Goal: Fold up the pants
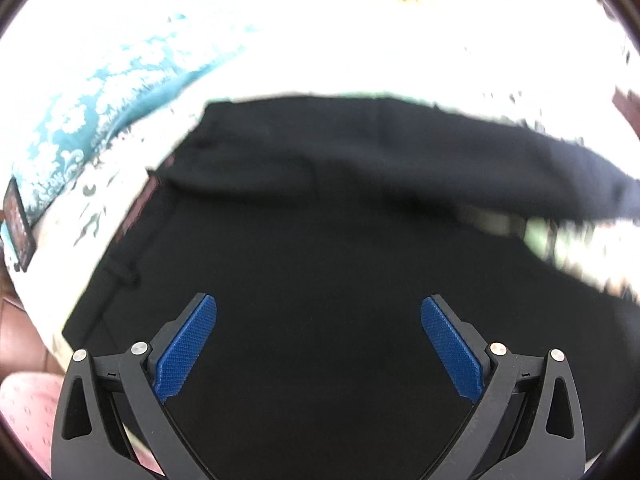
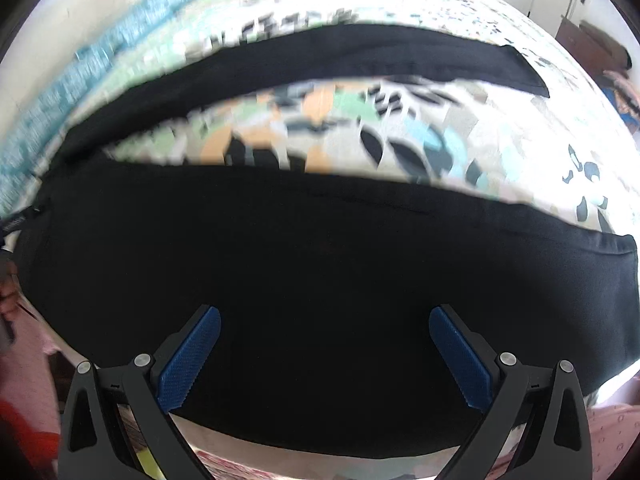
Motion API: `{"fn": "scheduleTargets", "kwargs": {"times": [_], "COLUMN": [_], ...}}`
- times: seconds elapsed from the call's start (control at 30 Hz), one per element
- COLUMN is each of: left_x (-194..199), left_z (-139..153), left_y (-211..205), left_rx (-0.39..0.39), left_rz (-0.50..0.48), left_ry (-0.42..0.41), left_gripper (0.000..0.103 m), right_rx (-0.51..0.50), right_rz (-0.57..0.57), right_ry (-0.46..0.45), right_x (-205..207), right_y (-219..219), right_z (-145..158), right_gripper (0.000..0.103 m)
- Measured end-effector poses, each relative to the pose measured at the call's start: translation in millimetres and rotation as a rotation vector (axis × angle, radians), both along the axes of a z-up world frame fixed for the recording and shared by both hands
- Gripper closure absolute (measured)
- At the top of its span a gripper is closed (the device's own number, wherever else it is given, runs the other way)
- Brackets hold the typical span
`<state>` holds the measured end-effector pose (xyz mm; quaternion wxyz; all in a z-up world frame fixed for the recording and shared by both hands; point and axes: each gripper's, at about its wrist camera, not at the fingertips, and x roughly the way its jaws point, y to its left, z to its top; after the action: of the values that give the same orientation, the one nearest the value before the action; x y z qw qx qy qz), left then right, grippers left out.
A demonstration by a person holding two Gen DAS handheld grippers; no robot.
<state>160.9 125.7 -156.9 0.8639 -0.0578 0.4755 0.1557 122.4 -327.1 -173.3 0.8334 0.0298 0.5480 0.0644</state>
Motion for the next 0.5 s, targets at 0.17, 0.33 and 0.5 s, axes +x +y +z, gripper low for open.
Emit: {"fn": "scheduleTargets", "kwargs": {"times": [0.17,0.33,0.5], "left_x": [30,31,24], "left_z": [-24,-53,-58], "left_y": [24,26,24], "left_rx": [-0.061,-0.04,-0.007], "left_rz": [0.042,0.057,0.063], "left_ry": [0.05,0.042,0.0], "left_gripper": [0.0,0.0,0.0], "right_rx": [0.036,0.01,0.087], "right_rz": [-0.111,-0.225,-0.391], "right_ry": [-0.08,-0.08,-0.037], "right_x": [71,176,270], "right_y": [-87,-178,-248], "right_z": [39,45,30], "right_gripper": [0.0,0.0,0.0]}}
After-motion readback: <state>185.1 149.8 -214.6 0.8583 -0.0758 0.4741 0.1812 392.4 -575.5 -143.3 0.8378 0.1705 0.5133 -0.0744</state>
